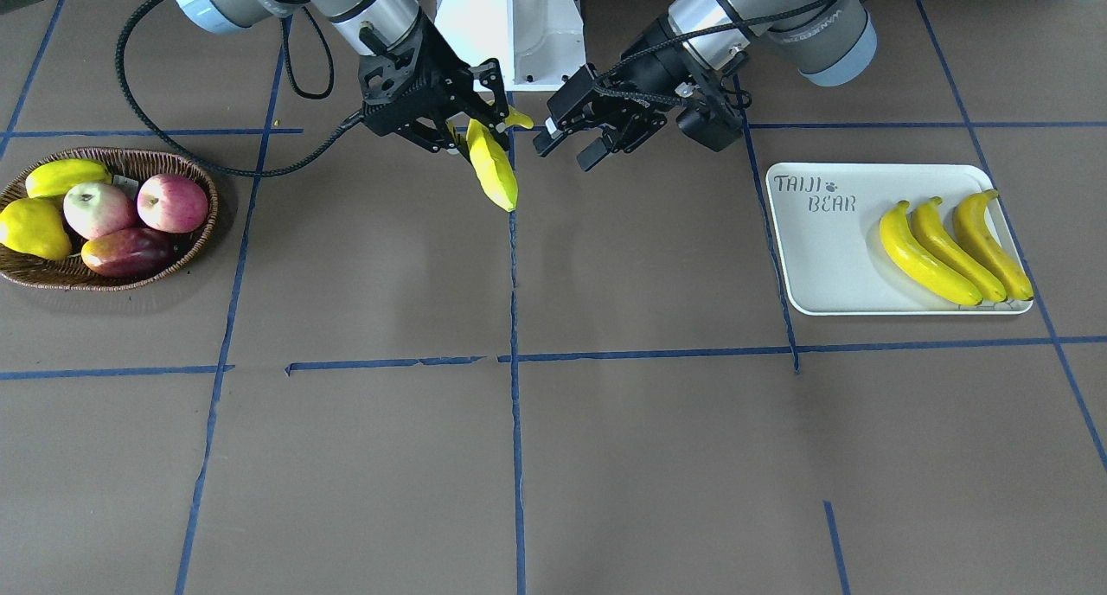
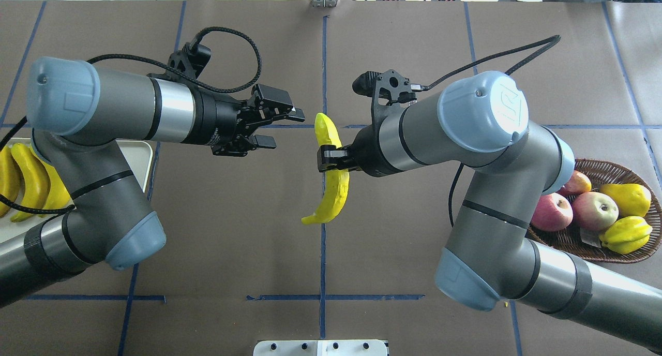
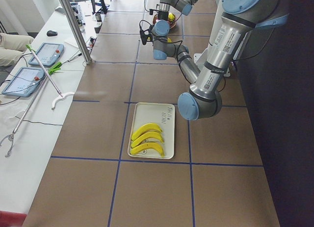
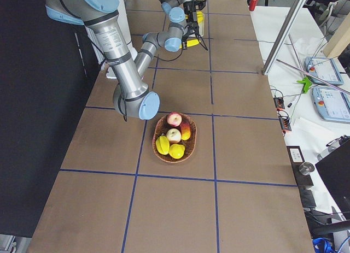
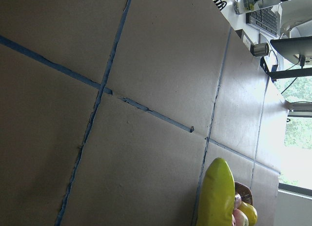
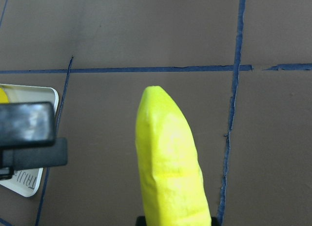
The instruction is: Transfer all bananas from basket to plate
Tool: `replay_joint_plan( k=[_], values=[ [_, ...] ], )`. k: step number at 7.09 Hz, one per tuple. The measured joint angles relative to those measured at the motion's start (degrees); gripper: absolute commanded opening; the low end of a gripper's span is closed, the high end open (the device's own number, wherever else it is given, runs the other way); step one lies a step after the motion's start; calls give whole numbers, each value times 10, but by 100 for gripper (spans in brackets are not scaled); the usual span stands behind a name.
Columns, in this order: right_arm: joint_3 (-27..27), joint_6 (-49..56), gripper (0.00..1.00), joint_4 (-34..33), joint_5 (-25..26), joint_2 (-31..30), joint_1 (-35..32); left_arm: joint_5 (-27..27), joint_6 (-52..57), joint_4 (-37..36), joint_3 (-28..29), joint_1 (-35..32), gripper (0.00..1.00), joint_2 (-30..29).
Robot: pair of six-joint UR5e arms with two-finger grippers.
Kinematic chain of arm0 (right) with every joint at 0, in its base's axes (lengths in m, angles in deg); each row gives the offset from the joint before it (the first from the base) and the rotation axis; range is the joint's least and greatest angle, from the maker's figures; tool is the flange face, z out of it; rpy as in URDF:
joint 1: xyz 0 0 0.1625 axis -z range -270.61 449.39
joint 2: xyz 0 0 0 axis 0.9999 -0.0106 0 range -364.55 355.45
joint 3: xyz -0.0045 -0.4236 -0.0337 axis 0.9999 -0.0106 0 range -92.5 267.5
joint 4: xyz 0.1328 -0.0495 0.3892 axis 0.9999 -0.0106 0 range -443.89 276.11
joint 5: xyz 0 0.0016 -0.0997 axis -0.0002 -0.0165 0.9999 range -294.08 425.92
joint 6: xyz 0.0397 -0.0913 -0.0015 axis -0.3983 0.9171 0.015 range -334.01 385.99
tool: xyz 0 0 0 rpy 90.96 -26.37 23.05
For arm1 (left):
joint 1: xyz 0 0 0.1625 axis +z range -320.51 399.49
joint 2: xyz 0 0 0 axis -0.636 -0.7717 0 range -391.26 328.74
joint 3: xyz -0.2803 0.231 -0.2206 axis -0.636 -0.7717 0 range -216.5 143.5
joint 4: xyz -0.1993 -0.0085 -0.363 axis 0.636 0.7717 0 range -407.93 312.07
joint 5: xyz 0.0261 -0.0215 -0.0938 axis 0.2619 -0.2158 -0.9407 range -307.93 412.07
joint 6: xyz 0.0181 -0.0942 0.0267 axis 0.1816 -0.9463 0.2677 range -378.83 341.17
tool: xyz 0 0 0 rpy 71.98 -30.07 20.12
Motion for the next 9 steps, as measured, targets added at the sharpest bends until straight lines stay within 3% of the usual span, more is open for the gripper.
replay_joint_plan(
  k=[6, 9],
  values=[
    [-3, -13, 0, -8, 60, 28, 41, 46, -1, -5, 16, 40, 80, -10],
    [-4, -13, 0, -8, 66, 32, 45, 52, -1, -5, 22, 50, 74, -12]
  ],
)
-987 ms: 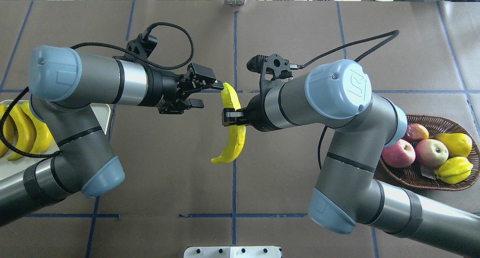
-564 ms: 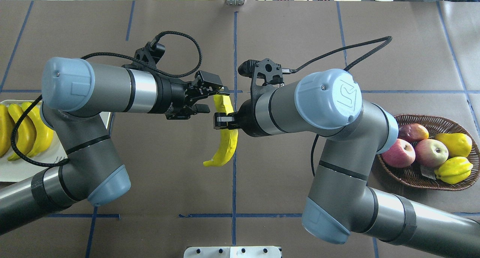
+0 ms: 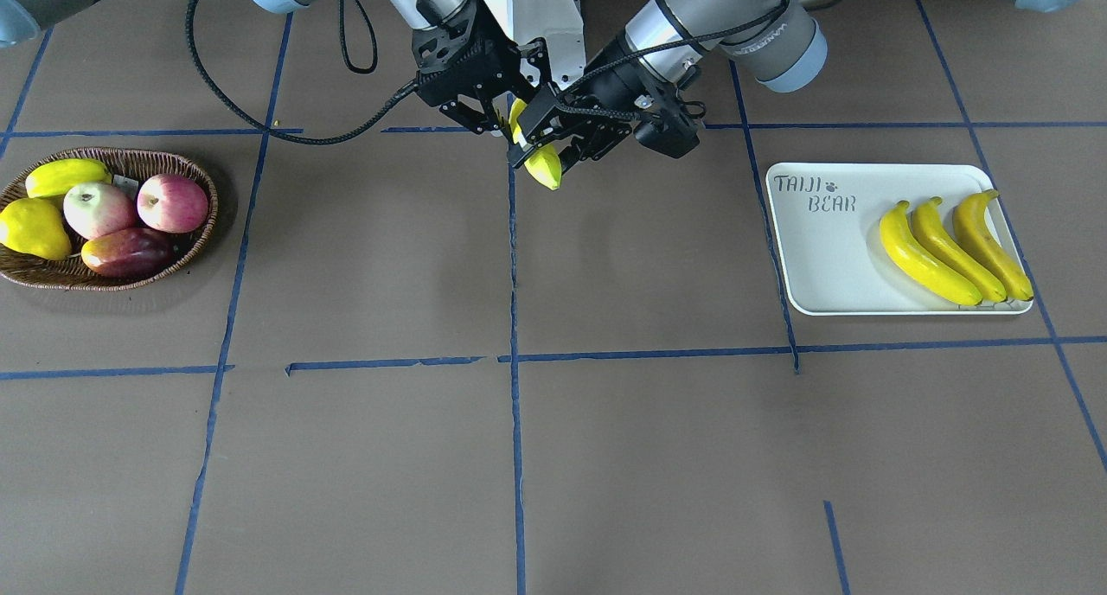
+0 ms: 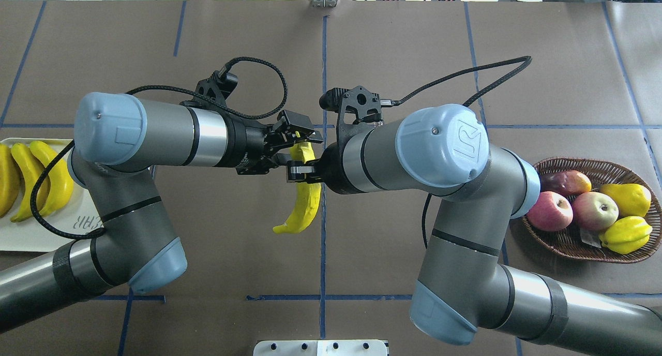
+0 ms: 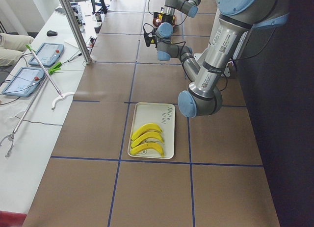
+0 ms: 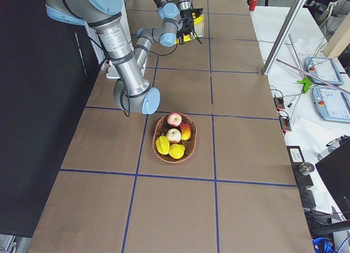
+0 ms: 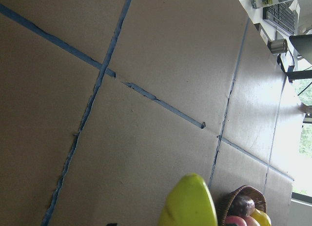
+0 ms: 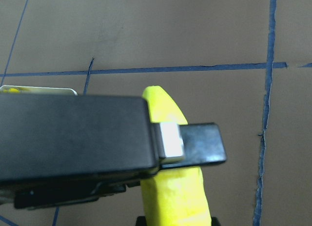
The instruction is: Transfer all bananas from basket to plate
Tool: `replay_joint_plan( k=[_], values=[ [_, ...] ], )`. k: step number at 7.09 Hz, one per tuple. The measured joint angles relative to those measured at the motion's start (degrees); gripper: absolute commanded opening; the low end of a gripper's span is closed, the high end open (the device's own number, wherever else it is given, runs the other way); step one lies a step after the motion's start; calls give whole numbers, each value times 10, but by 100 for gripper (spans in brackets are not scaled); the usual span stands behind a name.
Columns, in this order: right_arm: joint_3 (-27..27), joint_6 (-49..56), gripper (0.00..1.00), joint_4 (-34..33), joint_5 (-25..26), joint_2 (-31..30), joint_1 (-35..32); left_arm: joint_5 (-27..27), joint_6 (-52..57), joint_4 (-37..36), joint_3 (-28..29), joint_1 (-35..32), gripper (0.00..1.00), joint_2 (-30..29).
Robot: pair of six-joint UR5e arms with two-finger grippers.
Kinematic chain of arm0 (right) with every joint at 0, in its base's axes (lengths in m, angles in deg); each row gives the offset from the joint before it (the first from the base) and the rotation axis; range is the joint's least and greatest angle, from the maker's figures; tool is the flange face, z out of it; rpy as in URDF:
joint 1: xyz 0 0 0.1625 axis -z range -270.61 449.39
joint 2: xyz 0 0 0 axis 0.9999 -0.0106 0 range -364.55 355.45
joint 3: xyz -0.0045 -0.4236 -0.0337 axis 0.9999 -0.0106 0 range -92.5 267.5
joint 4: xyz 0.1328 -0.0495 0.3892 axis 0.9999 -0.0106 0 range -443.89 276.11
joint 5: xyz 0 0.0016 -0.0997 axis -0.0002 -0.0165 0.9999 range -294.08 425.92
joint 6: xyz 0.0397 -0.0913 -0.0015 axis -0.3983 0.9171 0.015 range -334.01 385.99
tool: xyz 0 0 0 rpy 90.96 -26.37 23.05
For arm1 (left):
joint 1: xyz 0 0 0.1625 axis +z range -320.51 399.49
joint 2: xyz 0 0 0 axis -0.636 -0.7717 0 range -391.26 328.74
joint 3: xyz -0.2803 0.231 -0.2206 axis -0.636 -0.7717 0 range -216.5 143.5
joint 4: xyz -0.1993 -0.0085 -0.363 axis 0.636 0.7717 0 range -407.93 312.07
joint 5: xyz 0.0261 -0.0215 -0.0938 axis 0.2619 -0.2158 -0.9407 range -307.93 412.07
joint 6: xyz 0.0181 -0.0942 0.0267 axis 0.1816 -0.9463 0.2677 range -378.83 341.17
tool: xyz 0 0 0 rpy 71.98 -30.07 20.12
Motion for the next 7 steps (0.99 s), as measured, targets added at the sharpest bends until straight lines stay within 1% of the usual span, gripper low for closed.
replay_joint_plan(
  k=[1, 2, 5, 6, 7],
  values=[
    [0, 0, 0, 0, 0, 0, 0, 0, 0, 0, 1, 1, 70, -1],
    [0, 0, 0, 0, 0, 1, 1, 0, 0, 0, 1, 1, 56, -1],
    [0, 0, 4, 1, 0, 0, 1, 1, 0, 0, 1, 3, 9, -2],
    [0, 1, 35, 1, 0, 0, 1, 1, 0, 1, 1, 2, 0, -2],
    [0, 1, 99, 1, 0, 0, 1, 0, 0, -1, -1, 2, 0, -1]
  ],
)
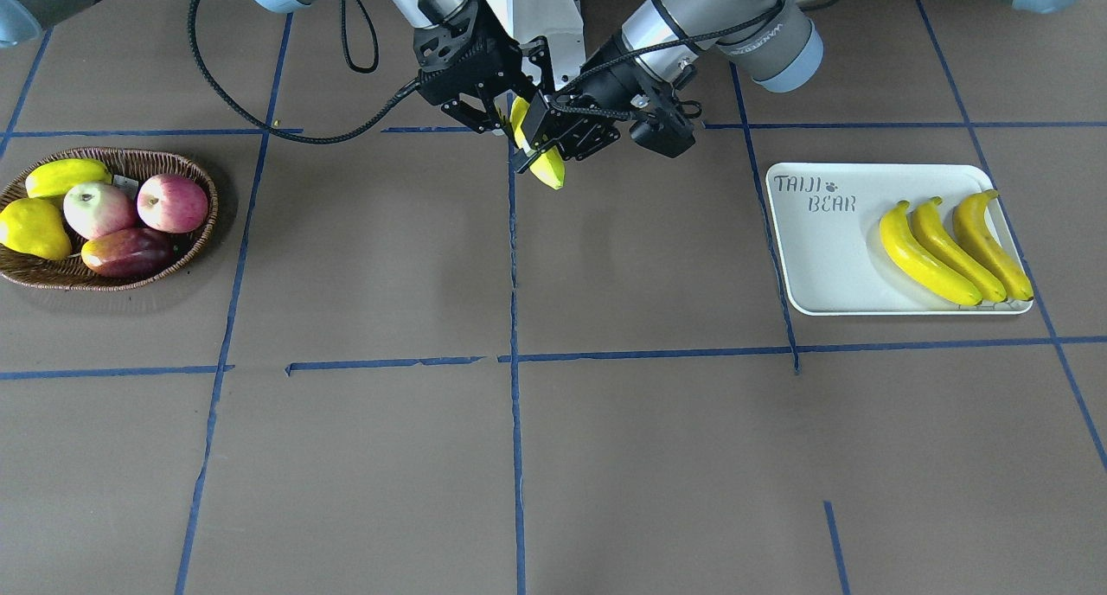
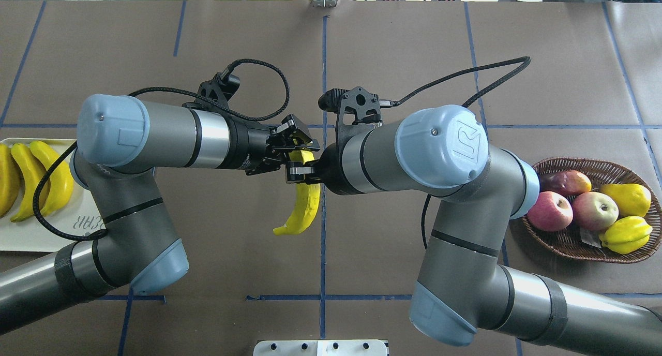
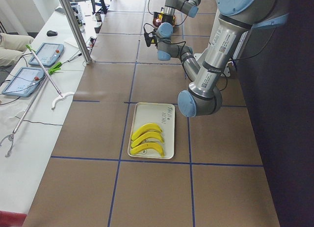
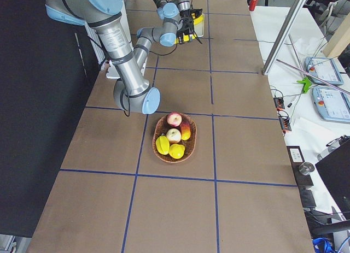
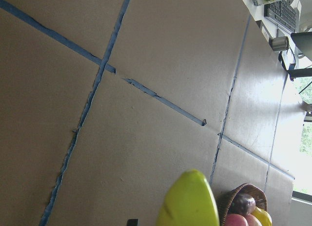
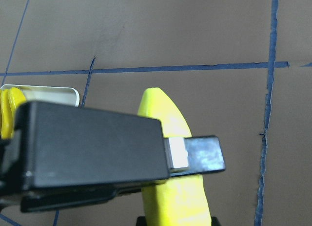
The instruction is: Transfer all bananas from basket to plate
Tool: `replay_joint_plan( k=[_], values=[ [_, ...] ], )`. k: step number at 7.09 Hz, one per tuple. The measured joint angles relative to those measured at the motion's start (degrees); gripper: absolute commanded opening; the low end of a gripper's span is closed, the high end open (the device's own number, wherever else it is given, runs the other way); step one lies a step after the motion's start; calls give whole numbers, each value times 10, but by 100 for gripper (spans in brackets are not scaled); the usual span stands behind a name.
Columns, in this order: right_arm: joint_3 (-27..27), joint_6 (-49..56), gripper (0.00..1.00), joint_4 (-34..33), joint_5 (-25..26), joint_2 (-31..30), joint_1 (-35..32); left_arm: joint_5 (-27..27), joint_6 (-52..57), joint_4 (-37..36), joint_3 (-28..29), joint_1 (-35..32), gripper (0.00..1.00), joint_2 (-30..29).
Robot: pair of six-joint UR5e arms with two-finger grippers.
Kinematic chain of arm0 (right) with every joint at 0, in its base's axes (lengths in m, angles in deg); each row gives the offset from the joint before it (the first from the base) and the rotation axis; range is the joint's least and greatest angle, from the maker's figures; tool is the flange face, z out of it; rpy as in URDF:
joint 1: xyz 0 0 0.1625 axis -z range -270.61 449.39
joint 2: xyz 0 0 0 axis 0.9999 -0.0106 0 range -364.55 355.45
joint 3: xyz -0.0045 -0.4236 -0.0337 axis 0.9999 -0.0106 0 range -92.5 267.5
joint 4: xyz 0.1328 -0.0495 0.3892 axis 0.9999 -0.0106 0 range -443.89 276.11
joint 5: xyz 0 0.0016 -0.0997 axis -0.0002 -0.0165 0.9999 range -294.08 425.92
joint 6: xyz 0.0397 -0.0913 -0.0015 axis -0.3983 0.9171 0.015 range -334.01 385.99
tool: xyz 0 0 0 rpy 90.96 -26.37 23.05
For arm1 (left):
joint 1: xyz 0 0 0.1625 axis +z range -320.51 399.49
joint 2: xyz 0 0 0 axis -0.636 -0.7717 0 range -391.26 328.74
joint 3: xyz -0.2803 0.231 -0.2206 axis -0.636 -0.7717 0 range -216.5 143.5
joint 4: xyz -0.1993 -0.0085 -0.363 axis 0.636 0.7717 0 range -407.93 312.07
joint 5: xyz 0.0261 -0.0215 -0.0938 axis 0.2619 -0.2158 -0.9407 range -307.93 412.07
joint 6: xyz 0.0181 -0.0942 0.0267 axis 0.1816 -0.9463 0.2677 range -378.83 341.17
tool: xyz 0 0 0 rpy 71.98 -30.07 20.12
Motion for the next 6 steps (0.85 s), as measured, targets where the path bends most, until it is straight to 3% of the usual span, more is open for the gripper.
replay_joint_plan(
  k=[6],
  values=[
    [11, 0, 99, 0, -14, -2, -6, 1, 0, -31, -10, -2, 0, 3]
  ],
)
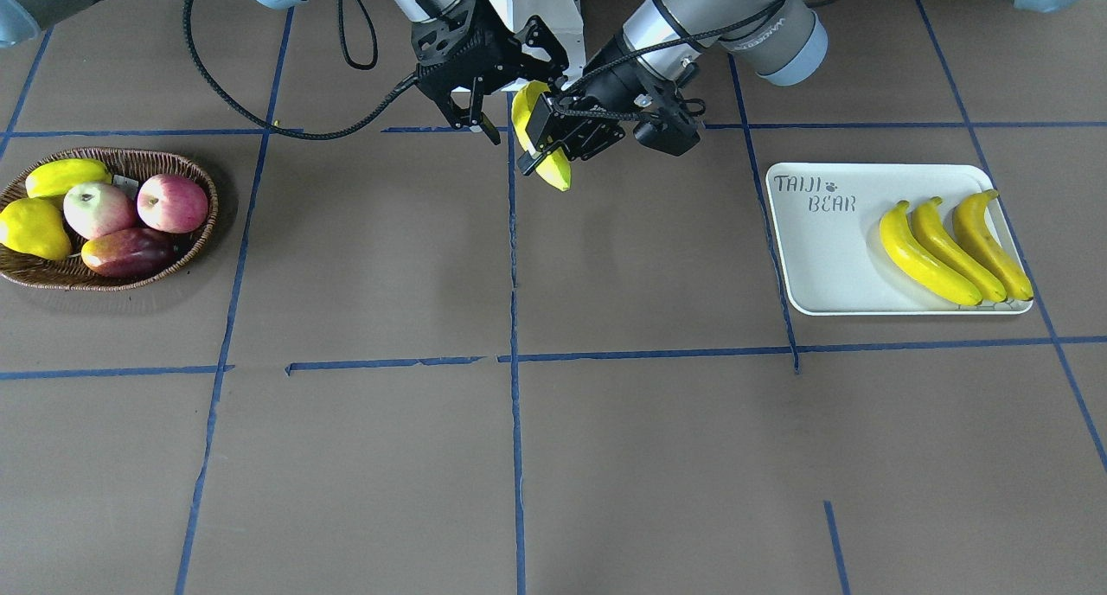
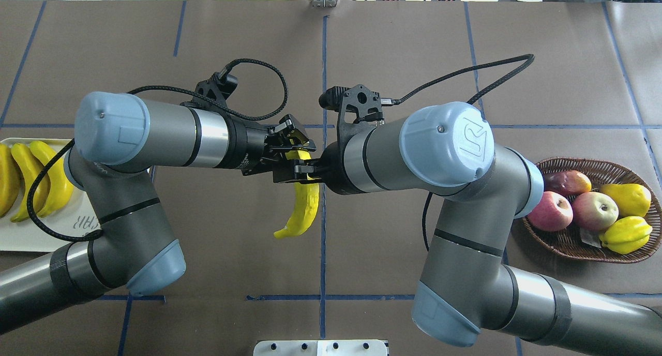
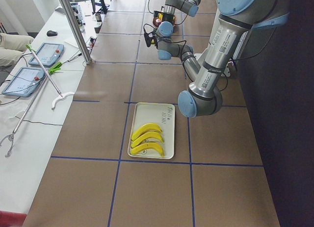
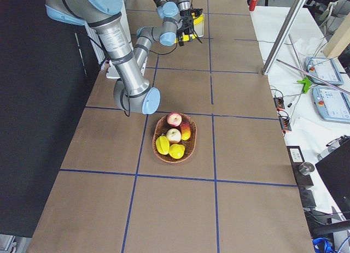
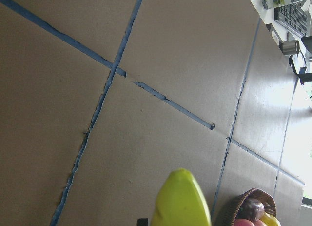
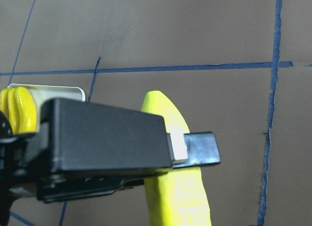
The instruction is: Transfer all bananas from basket to plate
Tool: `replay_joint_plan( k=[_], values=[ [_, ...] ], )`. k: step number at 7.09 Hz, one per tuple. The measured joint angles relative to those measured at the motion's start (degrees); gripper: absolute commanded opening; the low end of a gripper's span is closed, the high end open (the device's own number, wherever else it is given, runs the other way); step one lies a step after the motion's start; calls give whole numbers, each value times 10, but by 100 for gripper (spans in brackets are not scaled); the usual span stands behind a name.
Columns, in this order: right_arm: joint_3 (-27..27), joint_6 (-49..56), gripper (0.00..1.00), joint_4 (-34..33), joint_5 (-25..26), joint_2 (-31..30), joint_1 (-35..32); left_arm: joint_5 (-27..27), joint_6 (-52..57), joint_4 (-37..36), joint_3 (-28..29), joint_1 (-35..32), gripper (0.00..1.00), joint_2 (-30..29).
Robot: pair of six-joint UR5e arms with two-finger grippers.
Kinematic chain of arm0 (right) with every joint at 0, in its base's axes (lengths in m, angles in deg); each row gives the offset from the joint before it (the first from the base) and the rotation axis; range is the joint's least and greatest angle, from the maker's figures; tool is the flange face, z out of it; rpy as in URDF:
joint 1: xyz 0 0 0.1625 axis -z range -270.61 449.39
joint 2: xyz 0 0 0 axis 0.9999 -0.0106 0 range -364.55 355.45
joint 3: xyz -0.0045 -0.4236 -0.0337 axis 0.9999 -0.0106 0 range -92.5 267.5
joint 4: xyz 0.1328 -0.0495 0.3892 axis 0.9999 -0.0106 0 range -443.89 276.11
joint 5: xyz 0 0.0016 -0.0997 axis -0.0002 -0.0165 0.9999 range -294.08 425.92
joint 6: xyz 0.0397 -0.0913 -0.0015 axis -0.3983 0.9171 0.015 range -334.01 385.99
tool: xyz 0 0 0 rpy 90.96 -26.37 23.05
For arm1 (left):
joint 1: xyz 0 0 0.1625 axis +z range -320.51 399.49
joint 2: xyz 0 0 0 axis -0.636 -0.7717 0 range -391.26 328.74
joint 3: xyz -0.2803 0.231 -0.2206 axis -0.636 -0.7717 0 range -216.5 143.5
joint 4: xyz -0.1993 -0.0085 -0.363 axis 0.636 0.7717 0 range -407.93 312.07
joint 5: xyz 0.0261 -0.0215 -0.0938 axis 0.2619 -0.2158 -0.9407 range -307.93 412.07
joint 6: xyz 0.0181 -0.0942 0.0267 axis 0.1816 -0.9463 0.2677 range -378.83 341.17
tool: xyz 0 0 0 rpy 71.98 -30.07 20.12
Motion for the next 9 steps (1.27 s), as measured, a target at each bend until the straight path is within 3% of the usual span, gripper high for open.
replay_joint_plan(
  k=[3, 5, 7, 9],
  values=[
    [62, 2, 99, -1, -111, -67, -64, 42, 0, -50, -2, -5, 0, 5],
    [85, 7, 100, -2, -188, -122, -128, 82, 1, -152, -19, -9, 0, 17],
    [90, 25, 100, -2, -210, -180, -169, 89, 6, -288, -56, -24, 0, 45],
    [90, 106, 100, -2, -213, -250, -199, 79, 28, -342, -80, -53, 0, 104]
  ],
)
